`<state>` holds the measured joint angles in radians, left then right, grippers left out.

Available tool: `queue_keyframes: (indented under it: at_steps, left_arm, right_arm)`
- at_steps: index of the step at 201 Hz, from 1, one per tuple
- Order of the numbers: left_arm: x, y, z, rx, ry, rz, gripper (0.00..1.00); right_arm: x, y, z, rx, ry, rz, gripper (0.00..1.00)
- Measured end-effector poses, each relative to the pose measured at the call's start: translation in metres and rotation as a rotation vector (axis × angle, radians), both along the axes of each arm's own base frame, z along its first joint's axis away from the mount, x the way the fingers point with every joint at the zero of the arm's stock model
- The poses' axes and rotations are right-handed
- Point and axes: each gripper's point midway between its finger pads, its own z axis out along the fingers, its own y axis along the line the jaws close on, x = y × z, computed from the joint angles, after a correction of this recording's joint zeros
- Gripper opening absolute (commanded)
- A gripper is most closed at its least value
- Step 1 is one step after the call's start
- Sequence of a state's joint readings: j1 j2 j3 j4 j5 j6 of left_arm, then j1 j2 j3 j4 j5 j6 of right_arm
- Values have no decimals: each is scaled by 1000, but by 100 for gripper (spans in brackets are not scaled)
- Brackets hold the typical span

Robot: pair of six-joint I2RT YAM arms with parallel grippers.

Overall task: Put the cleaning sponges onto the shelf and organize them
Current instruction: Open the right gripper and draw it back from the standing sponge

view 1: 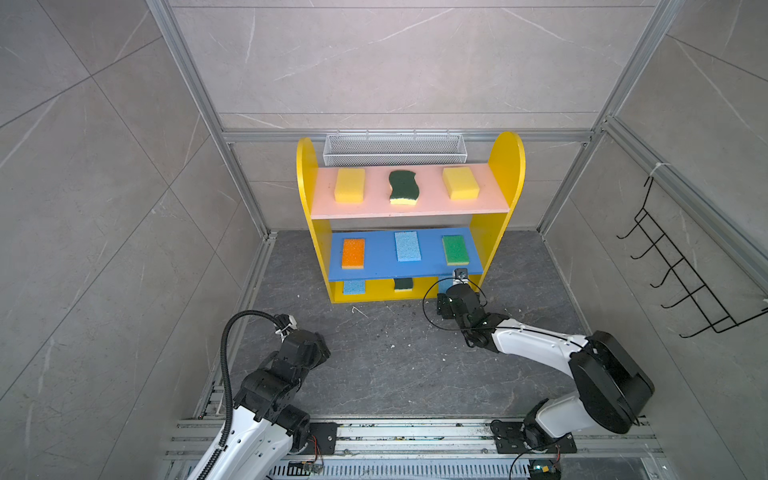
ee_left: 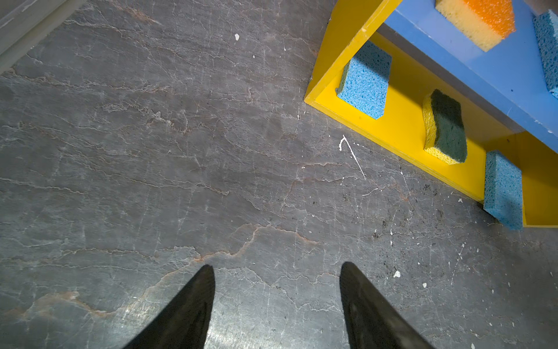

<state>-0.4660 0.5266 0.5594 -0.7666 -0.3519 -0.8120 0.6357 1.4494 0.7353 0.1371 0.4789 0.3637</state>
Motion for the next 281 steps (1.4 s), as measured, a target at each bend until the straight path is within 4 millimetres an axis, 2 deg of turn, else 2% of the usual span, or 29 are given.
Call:
queue_keyframes:
  at_steps: [26, 56, 73, 101, 117, 146, 184, 232, 257, 281]
  left_arm:
    - [-3, -1, -3, -2, 21, -10, 69]
    - [-4, -2, -4, -7, 24, -15, 68]
    - [-5, -2, -3, -12, 21, -18, 68]
    - [-9, -3, -3, -23, 29, -28, 68]
    - [-10, -4, -2, -26, 32, -30, 68]
    - [-13, -4, -4, -30, 44, -38, 68]
    - [-15, -6, -1, -40, 48, -48, 69]
    - [-11, -8, 4, -44, 49, -46, 68]
    - [-9, -12, 4, -60, 48, -52, 68]
    - [-5, -15, 4, -65, 48, -50, 68]
  right_arm:
    - [-14, -3, 12, 67, 3, 11, 78]
    - [-29, -1, 20, 141, 25, 38, 60]
    - [-37, 0, 20, 183, 46, 48, 36]
    - [-51, 4, 12, 257, 95, 61, 18]
    - [-57, 7, 4, 289, 129, 74, 0]
    - [-66, 8, -18, 403, 196, 69, 0]
    - [-69, -9, -50, 565, 255, 8, 0]
    - [-58, -17, -67, 739, 275, -16, 0]
    - [-61, -21, -81, 770, 298, -30, 0]
    - [-61, -17, -78, 795, 288, -7, 0]
